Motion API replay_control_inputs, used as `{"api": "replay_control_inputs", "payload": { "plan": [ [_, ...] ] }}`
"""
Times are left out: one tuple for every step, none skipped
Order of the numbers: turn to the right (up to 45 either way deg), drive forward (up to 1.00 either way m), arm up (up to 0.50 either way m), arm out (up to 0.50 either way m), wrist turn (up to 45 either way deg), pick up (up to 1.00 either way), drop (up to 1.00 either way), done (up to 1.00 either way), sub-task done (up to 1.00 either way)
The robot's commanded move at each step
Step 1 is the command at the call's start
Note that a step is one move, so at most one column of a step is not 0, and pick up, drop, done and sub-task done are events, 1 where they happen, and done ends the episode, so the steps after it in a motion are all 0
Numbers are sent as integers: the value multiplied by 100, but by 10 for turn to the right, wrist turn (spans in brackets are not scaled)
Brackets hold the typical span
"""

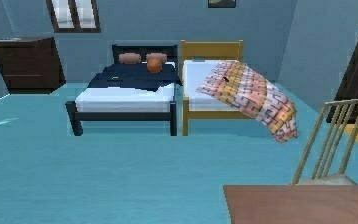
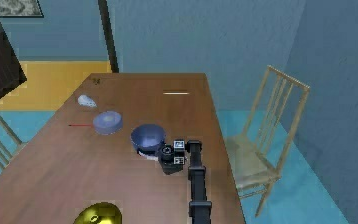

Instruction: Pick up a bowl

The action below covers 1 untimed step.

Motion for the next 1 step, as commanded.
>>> {"api": "replay_control_inputs", "payload": {
  "plan": [
    [0,0,0,0,0,100,0,0,0]
  ]
}}
